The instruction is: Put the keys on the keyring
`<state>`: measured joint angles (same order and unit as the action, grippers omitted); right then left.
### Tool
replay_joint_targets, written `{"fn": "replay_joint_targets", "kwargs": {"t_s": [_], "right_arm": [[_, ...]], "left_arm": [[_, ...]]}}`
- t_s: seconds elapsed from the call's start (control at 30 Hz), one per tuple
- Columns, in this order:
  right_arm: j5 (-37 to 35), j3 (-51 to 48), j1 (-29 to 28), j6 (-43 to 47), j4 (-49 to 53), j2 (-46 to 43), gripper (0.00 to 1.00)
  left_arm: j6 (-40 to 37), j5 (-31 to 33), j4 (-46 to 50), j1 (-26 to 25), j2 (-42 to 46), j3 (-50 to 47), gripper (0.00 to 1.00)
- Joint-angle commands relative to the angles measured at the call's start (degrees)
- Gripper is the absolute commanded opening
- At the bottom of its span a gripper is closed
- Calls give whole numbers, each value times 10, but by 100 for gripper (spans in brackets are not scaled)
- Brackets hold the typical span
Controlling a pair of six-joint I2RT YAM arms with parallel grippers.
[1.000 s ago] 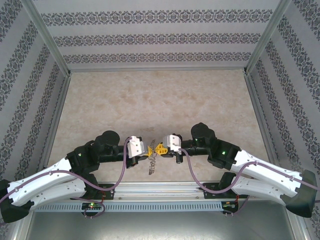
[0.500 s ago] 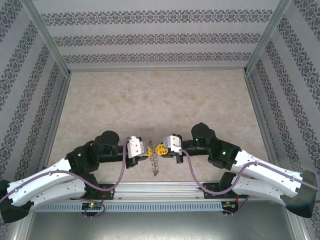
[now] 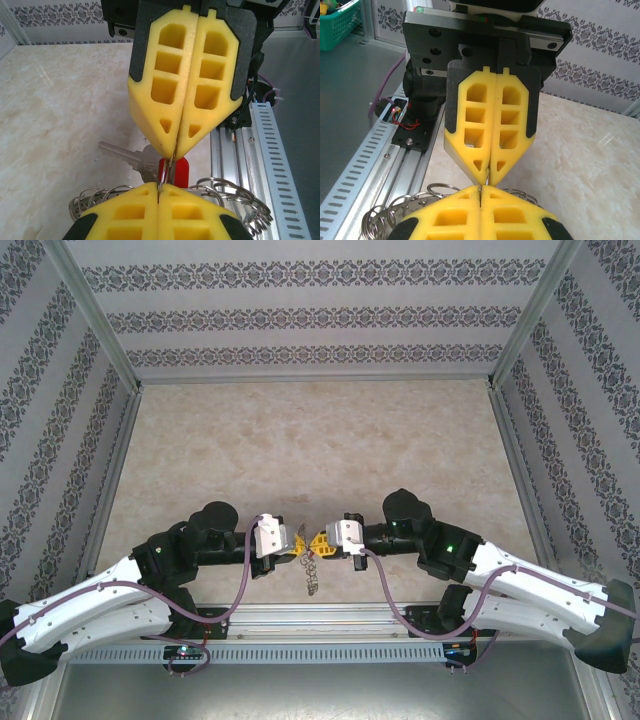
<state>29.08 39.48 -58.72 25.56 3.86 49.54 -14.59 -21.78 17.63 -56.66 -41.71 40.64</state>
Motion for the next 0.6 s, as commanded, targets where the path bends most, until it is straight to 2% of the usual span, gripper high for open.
{"fn": "replay_joint_targets", "kwargs": {"t_s": [0.0,0.47,0.57], "right_arm": [[0,-3,-20,25,6,1,0],[-82,-4,-60,72,28,-2,0],[-93,-6,-66,79,27,0,3]], "left_arm": [[11,-18,-55,-6,7,14,0],[26,-24,-53,-6,-6,34,0],[28,-23,-52,-6,-7,37,0]]}}
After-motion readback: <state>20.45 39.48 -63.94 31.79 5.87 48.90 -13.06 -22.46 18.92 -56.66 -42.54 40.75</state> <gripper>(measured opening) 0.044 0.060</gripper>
